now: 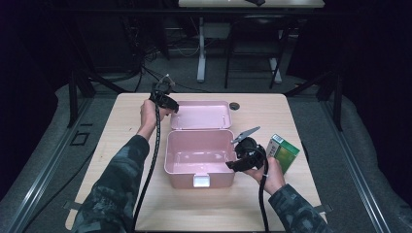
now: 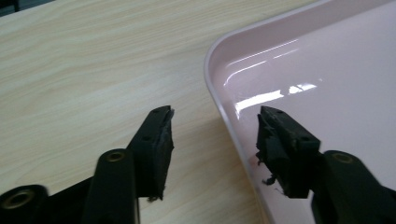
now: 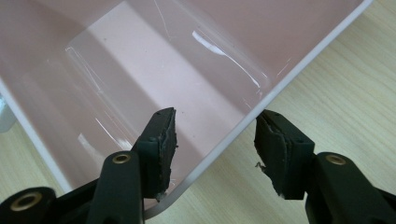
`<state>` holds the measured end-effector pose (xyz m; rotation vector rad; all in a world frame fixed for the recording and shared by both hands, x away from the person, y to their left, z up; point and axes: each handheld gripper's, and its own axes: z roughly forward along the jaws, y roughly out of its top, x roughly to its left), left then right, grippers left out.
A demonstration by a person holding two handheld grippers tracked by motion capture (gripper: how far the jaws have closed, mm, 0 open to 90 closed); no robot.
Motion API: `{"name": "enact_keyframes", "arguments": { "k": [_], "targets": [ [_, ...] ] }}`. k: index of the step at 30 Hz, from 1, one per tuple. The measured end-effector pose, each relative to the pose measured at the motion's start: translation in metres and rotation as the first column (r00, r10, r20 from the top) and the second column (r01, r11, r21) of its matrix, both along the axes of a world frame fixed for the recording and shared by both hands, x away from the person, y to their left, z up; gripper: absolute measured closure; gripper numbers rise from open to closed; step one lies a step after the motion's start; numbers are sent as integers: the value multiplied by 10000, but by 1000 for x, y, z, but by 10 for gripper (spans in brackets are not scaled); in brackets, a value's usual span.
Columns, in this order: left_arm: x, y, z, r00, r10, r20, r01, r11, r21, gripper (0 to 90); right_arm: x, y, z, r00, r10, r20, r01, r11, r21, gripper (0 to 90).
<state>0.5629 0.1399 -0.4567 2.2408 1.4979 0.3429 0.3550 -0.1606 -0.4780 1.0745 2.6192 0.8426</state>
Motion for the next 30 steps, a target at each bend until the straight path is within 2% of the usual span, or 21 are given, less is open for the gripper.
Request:
{"name": "enact_keyframes", "arguments": {
  "k": [5,11,14,16,18,20,22,23,26,30],
  "targets": [
    [-6,9,11,9994,43,329,-41,10000,-86,316,-1,0,0,10000,-51,30,51,10000,2,474],
    [-19,18,25,9976,-124,678,135,9998,-149,232,-1,0,0,10000,-74,20,74,10000,55,458],
    [-27,21,29,9969,-302,726,304,9995,-14,206,-1,0,1,9999,-117,-19,117,9999,77,448],
    [-32,25,33,9971,-383,651,392,9991,-136,174,-1,0,1,9999,-120,-14,120,9999,70,438],
    [-39,27,37,9954,-463,844,465,9989,5,163,-1,0,2,9999,-144,-29,144,9999,72,420],
    [-47,30,40,9940,-638,891,645,9979,-49,152,-1,-1,3,9999,-118,-2,118,9999,89,407],
    [-55,31,41,9928,-825,873,815,9966,158,144,-2,-1,4,9999,-136,58,136,9999,38,397],
    [-59,32,42,9924,-944,790,937,9955,123,130,-2,-1,5,9999,-121,58,121,9999,65,388],
    [-73,33,43,9887,-1222,869,1192,9921,390,104,-2,-1,5,9999,-73,77,73,10000,16,368],
    [-90,36,43,9848,-1471,926,1433,9886,470,70,-2,-2,6,10000,-85,44,84,10000,27,345]
  ]
}}
